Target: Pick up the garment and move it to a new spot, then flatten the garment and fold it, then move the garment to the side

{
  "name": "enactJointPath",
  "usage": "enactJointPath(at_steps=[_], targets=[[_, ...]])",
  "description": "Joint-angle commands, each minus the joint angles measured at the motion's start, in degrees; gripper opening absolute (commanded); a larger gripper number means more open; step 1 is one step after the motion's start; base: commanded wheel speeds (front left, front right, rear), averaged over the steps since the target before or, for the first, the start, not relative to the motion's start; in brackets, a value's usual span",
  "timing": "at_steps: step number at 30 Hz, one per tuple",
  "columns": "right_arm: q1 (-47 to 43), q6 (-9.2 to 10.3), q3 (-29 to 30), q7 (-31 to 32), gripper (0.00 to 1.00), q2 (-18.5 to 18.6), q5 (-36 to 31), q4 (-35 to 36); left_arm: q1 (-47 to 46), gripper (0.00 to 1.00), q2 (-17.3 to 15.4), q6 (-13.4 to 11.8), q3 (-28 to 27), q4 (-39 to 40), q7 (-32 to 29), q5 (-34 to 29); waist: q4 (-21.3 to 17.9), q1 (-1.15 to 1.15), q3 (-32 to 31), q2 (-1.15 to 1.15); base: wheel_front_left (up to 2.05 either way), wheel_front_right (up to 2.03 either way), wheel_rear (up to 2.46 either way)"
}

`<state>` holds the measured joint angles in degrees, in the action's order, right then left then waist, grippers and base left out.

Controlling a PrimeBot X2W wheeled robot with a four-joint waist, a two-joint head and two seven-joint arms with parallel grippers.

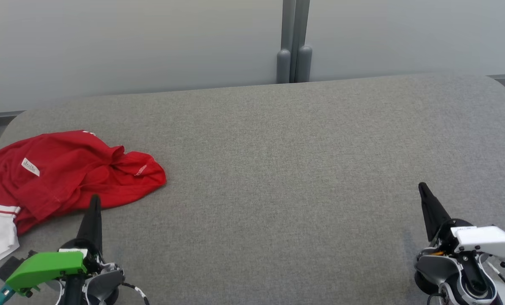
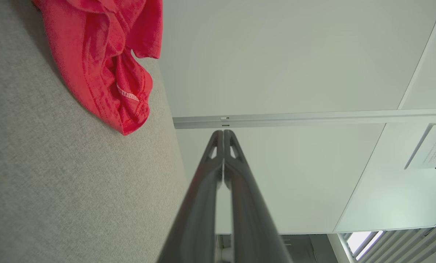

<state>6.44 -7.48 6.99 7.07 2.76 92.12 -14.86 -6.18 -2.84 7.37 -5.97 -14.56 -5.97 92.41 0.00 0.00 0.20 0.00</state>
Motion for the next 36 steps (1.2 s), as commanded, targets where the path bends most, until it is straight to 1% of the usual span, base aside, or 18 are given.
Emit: enactJointPath(at_steps=[1, 2, 3, 4, 11, 16, 24, 30, 36], targets=[[0.0, 0.0, 0.0, 0.0, 1.0, 0.0, 0.0, 0.0, 0.0, 1.0, 0.0, 0.0, 0.0, 0.1, 0.0, 0.0, 0.0, 0.0, 0.0, 0.0, 0.0, 0.0, 0.0], [-0.3, 0.01, 0.0, 0.0, 1.0, -0.1, 0.0, -0.3, 0.2, 1.0, 0.1, 0.0, 0.1, -0.4, 0.0, 0.0, 0.0, 0.0, 0.0, 0.0, 0.0, 0.0, 0.0], [-0.8, 0.02, -0.1, -0.1, 0.0, -0.3, 0.0, -0.8, 0.8, 0.0, 0.1, -0.1, 0.2, -0.9, 0.0, 0.0, 0.0, 0.0, 0.0, 0.0, 0.0, 0.0, 0.0], [-1.2, 0.02, -0.3, -0.5, 1.0, -0.3, 0.0, -0.6, 1.1, 1.0, 0.2, -0.1, 0.8, -0.9, 0.5, -0.1, 0.0, 0.0, 0.0, 0.0, 0.0, 0.0, 0.0], [-2.1, 0.02, -1.6, -2.4, 1.0, -0.1, -1.9, 0.7, 1.3, 1.0, 0.1, -0.1, 2.8, -0.5, 2.2, -1.3, 0.1, 0.0, 0.0, 0.0, 0.0, 0.0, 0.0], [-2.7, 0.01, -2.2, -3.8, 1.0, 0.1, -6.0, 2.0, 1.3, 1.0, -0.1, 0.0, 4.3, -0.6, 3.6, -3.9, 0.1, 0.0, 0.0, 0.0, 0.0, 0.0, 0.0], [-3.6, 0.01, -2.7, -5.9, 1.0, 0.2, -18.9, 4.9, 1.4, 1.0, -0.1, 0.0, 5.3, -0.6, 5.6, -12.2, 0.3, 0.0, 0.0, 0.0, 0.0, 0.0, 0.0], [-4.1, 0.01, -3.0, -7.4, 1.0, 0.2, -29.3, 6.9, 1.3, 1.0, -0.1, 0.0, 5.8, -0.5, 7.0, -19.8, 0.3, 0.0, 0.0, 0.0, 0.0, 0.0, 0.0], [-4.2, 0.01, -3.3, -8.8, 1.0, 0.6, -38.2, 7.8, 1.1, 1.0, -0.7, 0.0, 6.2, -0.8, 8.3, -28.0, 0.3, 0.0, 0.0, 0.0, 0.0, 0.0, 0.0]])
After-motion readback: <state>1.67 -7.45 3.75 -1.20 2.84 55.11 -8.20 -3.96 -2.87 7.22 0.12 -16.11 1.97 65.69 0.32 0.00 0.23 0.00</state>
